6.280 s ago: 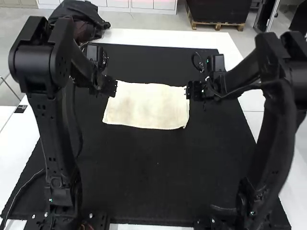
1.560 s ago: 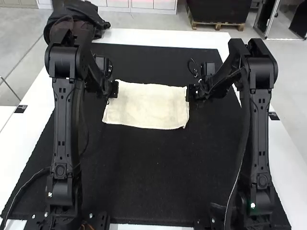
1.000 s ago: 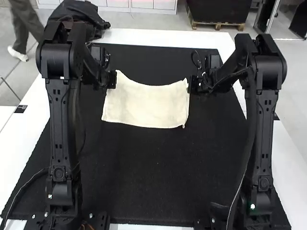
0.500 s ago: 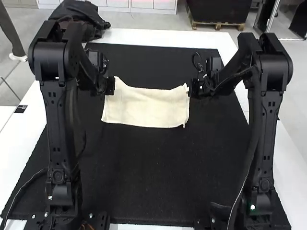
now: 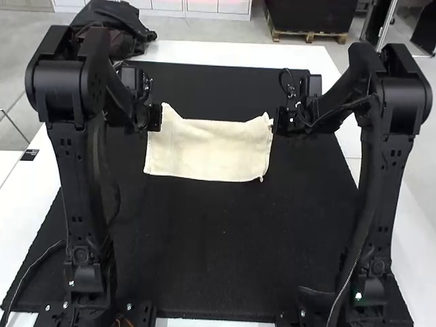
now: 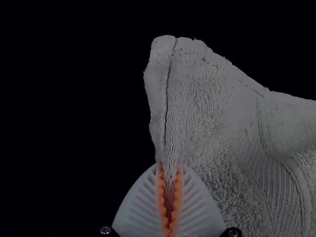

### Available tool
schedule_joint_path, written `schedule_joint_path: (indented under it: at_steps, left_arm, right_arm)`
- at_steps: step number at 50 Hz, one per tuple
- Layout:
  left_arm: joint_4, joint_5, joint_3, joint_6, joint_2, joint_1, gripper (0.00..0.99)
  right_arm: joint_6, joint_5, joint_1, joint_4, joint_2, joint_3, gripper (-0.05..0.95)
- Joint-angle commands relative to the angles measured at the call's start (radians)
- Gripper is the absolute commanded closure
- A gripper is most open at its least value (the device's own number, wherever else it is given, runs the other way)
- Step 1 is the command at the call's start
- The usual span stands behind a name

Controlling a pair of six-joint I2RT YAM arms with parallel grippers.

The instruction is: Fold the towel.

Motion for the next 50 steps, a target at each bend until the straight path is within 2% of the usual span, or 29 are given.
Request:
schedule_joint_path:
  at_steps: [1, 24, 44, 50]
  left_arm:
    - [0.01, 0.006, -0.012, 0.012, -0.039, 0.026, 0.97]
    - [0.008, 0.019, -0.083, 0.037, -0.105, 0.071, 0.97]
    - [-0.013, 0.026, -0.138, 0.038, -0.163, 0.068, 0.97]
    - [-0.024, 0.024, -0.152, 0.055, -0.175, 0.071, 0.97]
  right_arm:
    - [0.008, -0.02, -0.019, -0.002, -0.055, -0.007, 0.92]
    - [0.008, -0.056, -0.022, -0.06, -0.113, -0.038, 0.92]
    - [0.004, -0.074, -0.013, -0.127, -0.178, -0.075, 0.92]
    - [0.001, -0.08, -0.013, -0.143, -0.199, -0.101, 0.92]
